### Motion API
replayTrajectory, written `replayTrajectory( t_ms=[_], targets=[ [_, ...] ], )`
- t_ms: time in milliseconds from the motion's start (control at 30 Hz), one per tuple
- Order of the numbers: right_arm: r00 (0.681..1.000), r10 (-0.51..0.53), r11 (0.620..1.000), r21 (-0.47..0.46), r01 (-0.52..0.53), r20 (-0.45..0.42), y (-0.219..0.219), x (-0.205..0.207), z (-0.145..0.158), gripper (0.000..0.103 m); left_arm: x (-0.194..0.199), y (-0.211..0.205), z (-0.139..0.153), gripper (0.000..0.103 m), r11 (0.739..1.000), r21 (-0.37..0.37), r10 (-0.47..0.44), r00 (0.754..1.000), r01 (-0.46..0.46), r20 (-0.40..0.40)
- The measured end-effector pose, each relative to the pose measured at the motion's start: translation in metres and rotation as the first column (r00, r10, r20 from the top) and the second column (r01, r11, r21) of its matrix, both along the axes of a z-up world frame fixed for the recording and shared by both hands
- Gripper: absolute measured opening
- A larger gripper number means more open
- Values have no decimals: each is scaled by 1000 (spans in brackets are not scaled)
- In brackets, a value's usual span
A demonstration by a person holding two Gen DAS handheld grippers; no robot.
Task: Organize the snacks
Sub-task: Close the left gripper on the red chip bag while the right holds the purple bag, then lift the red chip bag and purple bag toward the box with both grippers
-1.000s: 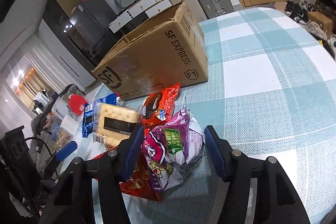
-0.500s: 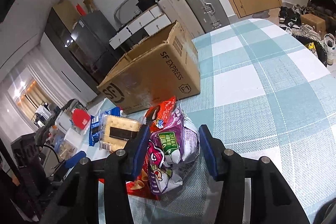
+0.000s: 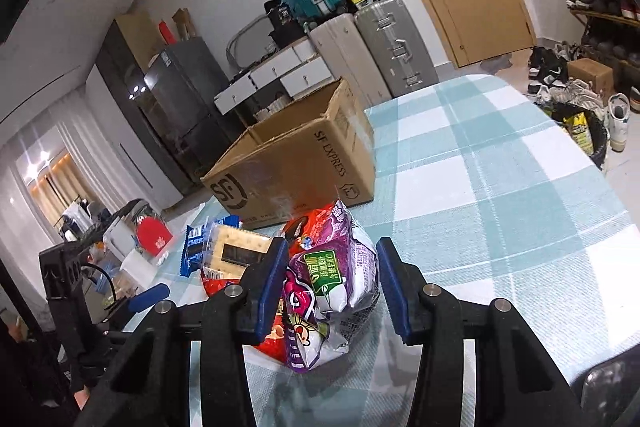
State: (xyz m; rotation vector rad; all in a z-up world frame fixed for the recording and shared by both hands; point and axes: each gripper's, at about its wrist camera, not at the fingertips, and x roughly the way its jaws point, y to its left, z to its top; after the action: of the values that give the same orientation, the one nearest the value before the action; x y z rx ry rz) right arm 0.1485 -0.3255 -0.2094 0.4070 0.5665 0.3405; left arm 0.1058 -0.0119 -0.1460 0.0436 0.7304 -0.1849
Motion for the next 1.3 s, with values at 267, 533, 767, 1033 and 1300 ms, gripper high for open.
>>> replayTrajectory(
  t_ms=[267,533,767,1033,1300],
  targets=[
    [1000,6,999,40,-6,-23,-5,1,-3,46,-10,-27,6,102,990,-43,-131,991,133,36],
    [1000,0,998,68,2,-22,-10,1,-5,46,21,-61,-2,102,984,-141,-126,988,113,-92],
    [1000,10,997,81,-8,-19,-10,0,-5,46,40,-73,-17,92,982,-168,-118,979,90,-165],
    [1000,15,995,96,-13,-21,-12,1,-6,46,57,-71,-36,58,972,-223,-132,961,76,-244],
    [1000,14,995,100,-12,-25,-12,2,-7,46,66,-70,-42,46,958,-276,-152,954,78,-257]
  ],
)
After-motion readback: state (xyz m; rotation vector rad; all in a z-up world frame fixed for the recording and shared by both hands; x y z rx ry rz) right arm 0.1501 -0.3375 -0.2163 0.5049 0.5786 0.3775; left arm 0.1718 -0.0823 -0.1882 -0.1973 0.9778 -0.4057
